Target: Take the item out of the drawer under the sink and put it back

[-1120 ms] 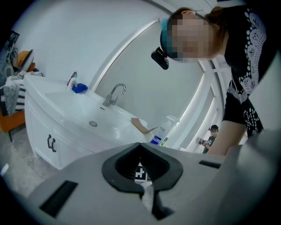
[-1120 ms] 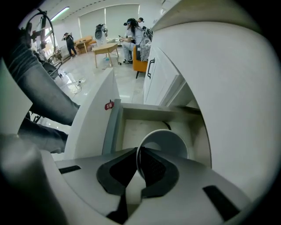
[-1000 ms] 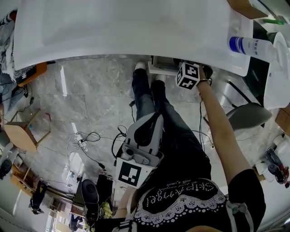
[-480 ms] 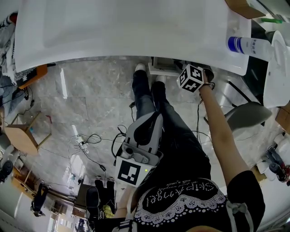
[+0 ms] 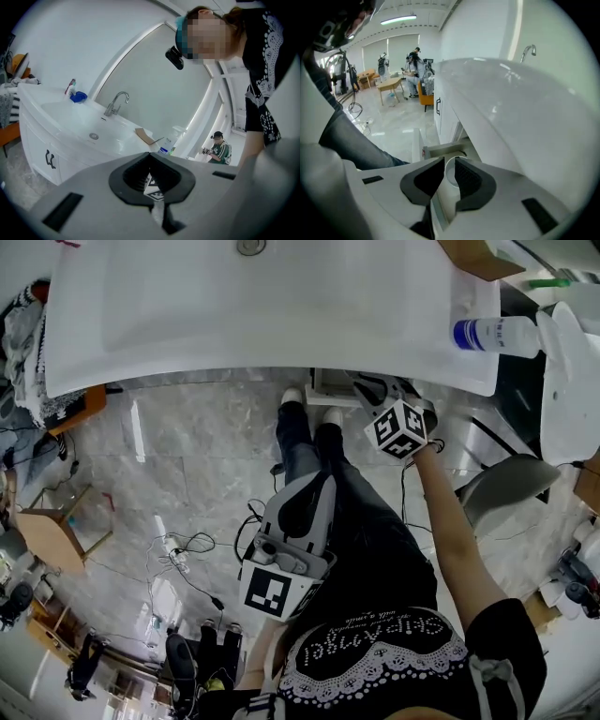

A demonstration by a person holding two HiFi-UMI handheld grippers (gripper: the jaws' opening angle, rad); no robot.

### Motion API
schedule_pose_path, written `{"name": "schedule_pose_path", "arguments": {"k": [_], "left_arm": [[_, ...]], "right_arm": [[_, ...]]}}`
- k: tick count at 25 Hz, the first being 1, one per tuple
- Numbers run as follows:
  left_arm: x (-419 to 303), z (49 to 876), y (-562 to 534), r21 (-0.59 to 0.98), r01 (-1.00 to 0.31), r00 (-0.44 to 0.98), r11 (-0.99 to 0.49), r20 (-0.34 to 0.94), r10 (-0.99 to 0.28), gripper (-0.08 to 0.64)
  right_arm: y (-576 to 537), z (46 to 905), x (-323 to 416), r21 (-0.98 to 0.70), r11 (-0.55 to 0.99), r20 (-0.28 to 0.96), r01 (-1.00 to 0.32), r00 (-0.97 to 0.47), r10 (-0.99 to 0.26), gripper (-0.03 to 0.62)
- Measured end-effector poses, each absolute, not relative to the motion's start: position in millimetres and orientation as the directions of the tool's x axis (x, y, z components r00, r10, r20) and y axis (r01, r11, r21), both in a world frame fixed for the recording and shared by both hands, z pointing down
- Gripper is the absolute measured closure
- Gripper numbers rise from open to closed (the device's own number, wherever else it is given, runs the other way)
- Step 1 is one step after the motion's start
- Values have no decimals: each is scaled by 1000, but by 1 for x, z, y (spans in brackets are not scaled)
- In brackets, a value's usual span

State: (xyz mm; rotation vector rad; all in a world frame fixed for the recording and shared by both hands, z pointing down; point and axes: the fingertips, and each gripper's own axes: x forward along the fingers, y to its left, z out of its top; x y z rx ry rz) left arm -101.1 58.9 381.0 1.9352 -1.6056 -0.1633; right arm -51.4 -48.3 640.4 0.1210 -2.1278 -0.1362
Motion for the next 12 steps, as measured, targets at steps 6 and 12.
{"name": "schedule_pose_path", "arguments": {"k": [6, 12], "left_arm": [[-95, 370, 60, 493, -864, 262, -104, 264, -928, 557], [-90, 353, 57, 426, -889, 281, -170, 212, -936, 557]], "right_arm": [[-27, 596, -35, 77, 982, 750, -175, -639, -173, 536], [-36, 505, -33, 8, 920, 472, -393, -809, -349, 569]]}}
